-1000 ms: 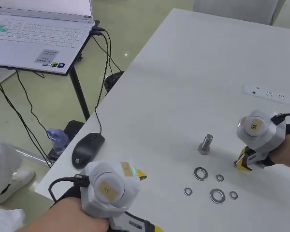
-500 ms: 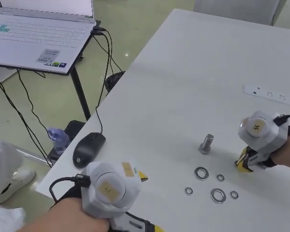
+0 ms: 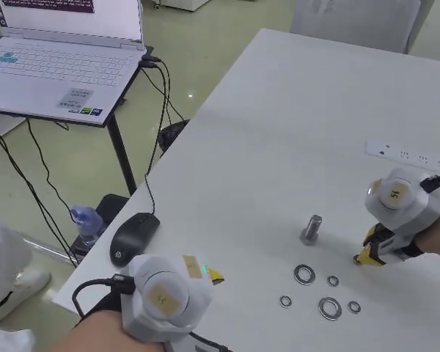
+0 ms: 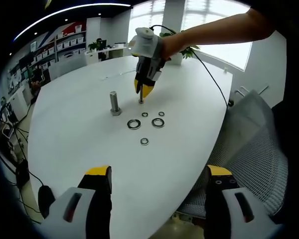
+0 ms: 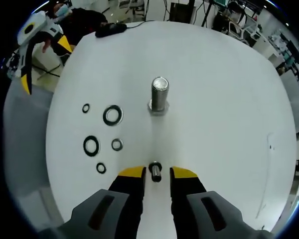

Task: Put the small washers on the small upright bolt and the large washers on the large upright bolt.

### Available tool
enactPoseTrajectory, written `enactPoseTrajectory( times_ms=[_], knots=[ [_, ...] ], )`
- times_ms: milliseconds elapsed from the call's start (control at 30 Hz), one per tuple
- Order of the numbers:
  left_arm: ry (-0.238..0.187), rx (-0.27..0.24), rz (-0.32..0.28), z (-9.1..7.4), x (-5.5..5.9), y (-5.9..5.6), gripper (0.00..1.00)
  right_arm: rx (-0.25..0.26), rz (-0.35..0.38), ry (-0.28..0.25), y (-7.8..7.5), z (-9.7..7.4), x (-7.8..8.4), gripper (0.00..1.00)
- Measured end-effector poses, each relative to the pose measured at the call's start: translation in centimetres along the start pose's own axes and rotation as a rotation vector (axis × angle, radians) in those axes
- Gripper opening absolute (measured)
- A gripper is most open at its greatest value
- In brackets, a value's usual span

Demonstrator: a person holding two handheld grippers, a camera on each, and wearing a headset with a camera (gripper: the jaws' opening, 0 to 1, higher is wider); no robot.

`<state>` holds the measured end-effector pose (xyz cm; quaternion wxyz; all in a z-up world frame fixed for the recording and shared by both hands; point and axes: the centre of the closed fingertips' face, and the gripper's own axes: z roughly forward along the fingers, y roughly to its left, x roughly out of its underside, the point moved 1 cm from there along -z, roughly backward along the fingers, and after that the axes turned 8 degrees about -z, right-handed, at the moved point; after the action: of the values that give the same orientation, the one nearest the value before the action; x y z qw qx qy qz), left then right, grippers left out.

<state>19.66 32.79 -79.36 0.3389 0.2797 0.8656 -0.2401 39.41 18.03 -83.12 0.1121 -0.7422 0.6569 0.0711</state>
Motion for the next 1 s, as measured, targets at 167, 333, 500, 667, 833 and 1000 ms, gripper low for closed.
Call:
enactPoseTrajectory(
  times_ms=[167,333,500,667,833,1000],
  knots=[
    [0.0,0.052,0.087,-0.6,-0.2,-0.3,0.79,0.007,-0.031,-0.017,0.3,-0.8,-0.9,0.21],
    [-0.018,0.066,0.135,-1.0,-0.3,-1.4,0.79,-0.008,-0.063,-0.024,1.5,-0.9,-1.8,0.22],
    [0.013,0.07,0.179,-0.7,0.2,-2.5,0.8,-0.005,-0.08,-0.035,2.1,-1.0,-2.5,0.22],
    [-0.043,0.045,0.125,0.0,-1.1,-3.6,0.8,-0.01,-0.091,-0.046,2.6,-0.9,-3.0,0.22],
    [-0.086,0.012,0.081,0.1,-2.1,-3.3,0.8,-0.018,-0.101,-0.058,2.6,-0.6,-3.3,0.22],
    [-0.106,-0.026,0.028,0.0,-2.3,-1.7,0.79,-0.027,-0.109,-0.053,3.1,-0.1,-3.3,0.23]
  ],
)
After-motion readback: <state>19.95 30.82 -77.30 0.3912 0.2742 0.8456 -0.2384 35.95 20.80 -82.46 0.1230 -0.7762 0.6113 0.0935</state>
